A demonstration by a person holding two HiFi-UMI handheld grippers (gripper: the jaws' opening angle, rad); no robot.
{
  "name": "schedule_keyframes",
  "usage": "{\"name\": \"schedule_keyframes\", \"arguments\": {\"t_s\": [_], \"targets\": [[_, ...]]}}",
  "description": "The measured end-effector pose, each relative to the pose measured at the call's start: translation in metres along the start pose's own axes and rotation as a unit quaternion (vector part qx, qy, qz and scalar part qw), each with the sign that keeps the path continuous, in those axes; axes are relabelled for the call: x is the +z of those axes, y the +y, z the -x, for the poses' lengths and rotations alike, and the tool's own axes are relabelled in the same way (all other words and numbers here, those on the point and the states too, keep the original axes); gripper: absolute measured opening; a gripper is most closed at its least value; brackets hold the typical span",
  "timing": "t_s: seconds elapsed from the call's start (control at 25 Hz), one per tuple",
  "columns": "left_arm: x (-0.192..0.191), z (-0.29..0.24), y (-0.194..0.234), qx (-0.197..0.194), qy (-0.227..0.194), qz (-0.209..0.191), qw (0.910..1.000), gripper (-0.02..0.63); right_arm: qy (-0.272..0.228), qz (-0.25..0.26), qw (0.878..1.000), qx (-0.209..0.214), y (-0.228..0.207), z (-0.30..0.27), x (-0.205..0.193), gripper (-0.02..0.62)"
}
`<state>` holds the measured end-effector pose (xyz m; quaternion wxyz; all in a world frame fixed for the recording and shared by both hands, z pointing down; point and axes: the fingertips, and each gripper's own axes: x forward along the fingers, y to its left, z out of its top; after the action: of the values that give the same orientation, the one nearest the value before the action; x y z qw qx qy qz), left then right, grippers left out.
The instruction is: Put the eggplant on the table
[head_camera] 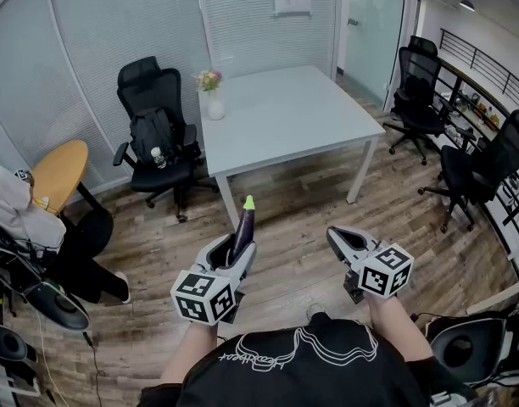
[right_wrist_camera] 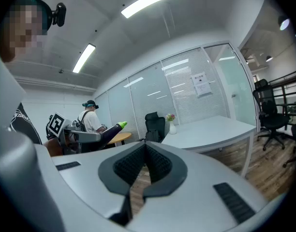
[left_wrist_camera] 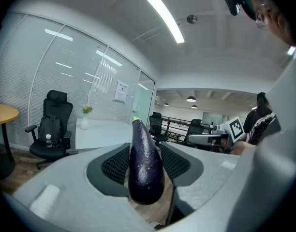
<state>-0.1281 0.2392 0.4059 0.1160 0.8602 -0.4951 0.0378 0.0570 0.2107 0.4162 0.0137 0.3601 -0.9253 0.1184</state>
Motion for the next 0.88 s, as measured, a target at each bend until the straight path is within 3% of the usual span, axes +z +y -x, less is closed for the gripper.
{"name": "schedule_keyframes", "arguments": {"t_s": [0.6, 0.88], "targets": [[-0.005, 0.018, 0.003, 0.004, 0.002, -0.001, 1.0, 0.21, -0.009, 0.019, 1.0, 0.011, 0.021, 0.003, -0.003, 0.008], [-0.008, 0.006, 0.009, 0.011, 0.007, 0.003, 0.9999, 0.21, -0.02, 0.002, 1.0, 0.007, 0.005, 0.001, -0.006, 0.008]]}}
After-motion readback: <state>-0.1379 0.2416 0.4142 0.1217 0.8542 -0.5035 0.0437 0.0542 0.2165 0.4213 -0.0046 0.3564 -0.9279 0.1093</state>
